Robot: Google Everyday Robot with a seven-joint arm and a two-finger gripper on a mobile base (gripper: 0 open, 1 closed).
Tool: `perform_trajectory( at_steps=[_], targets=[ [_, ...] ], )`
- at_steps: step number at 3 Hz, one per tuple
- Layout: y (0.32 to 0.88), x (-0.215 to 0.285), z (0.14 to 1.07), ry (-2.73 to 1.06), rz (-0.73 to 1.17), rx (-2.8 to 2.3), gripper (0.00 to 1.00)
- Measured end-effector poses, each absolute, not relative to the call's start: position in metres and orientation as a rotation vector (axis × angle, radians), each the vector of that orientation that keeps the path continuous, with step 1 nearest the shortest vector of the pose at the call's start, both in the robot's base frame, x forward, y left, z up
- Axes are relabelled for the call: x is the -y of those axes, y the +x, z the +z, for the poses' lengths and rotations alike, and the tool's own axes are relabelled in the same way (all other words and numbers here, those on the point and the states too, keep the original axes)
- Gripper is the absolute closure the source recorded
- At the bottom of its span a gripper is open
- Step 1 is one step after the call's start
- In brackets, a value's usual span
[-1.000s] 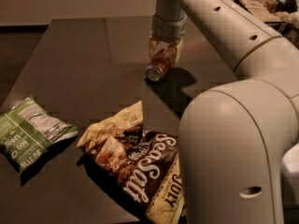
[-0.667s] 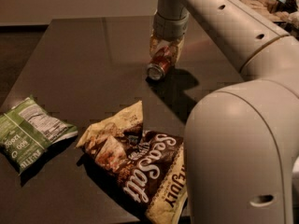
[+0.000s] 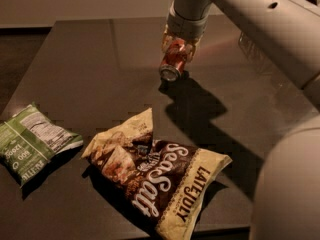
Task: Place coke can upright
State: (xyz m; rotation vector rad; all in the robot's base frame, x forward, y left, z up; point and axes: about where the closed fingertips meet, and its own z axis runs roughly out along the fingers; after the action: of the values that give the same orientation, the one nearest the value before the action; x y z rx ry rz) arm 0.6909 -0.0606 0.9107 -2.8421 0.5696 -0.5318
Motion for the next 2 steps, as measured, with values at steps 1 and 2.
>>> perform_trajectory(
  at_steps=[1,2],
  targets=[
    [0.683,0.057,0.926,-2.783,-0.695,-0.446,1.0],
    [0.679,0.055,0.939,-2.736,-0.838,-0.344,1.0]
  ],
)
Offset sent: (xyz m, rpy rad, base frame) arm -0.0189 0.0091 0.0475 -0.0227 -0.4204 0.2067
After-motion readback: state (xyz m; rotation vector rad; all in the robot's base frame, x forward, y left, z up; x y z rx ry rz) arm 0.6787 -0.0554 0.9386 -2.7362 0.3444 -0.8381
